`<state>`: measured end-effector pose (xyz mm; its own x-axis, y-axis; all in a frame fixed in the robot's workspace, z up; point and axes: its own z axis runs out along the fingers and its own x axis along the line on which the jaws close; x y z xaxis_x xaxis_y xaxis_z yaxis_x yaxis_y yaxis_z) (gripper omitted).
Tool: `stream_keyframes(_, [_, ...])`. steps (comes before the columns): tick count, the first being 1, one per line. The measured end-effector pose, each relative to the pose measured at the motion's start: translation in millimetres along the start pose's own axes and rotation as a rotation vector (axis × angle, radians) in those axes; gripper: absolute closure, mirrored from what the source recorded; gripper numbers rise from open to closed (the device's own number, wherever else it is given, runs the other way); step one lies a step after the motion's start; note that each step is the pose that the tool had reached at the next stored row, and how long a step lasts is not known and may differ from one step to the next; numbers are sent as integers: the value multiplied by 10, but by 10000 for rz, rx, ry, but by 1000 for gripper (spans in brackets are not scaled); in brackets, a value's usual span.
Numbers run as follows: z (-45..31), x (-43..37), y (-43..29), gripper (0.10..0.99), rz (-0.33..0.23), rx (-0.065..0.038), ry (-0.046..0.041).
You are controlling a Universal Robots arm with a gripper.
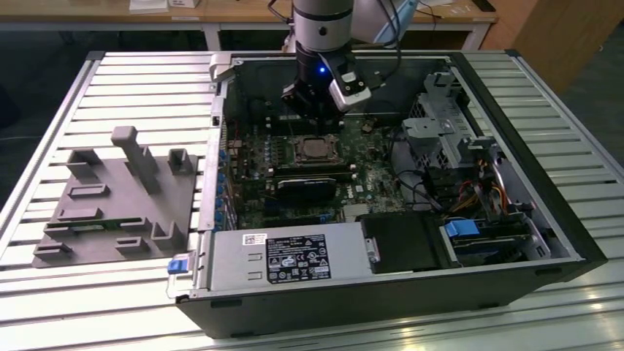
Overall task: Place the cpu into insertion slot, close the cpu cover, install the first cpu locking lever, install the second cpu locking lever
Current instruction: 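Close the cpu cover, then install the first cpu locking lever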
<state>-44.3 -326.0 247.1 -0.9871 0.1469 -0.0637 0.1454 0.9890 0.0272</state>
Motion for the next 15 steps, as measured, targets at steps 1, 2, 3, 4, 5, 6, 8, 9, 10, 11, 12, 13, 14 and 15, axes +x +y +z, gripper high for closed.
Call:
stream_keyframes(1, [-6, 0, 0, 984, 0, 1, 1])
stream_keyframes(2, [-12, -1, 0, 984, 0, 2, 1])
stream_keyframes(3, [-12, -1, 0, 984, -1, 2, 1])
stream_keyframes(4, [-12, -1, 0, 984, 0, 2, 1])
stream_keyframes(5, [-13, -1, 0, 984, 0, 1, 1])
stream_keyframes(6, [-13, -1, 0, 984, 0, 2, 1])
stream_keyframes(8, [-14, 4, -1, 984, 1, 4, 1])
stream_keyframes(9, [-14, 11, -2, 984, 0, 4, 1])
stream_keyframes(10, [-15, 20, -3, 984, 0, 3, 1])
stream_keyframes(11, [-15, 29, -4, 984, 0, 2, 0])
stream_keyframes(12, [-16, 36, -5, 984, 1, 3, 0])
stream_keyframes(13, [-16, 44, -6, 984, 0, 2, 0])
stream_keyframes(14, [-17, 54, -8, 984, 1, 2, 0])
stream_keyframes(15, [-17, 66, -10, 984, 2, 1, -1])
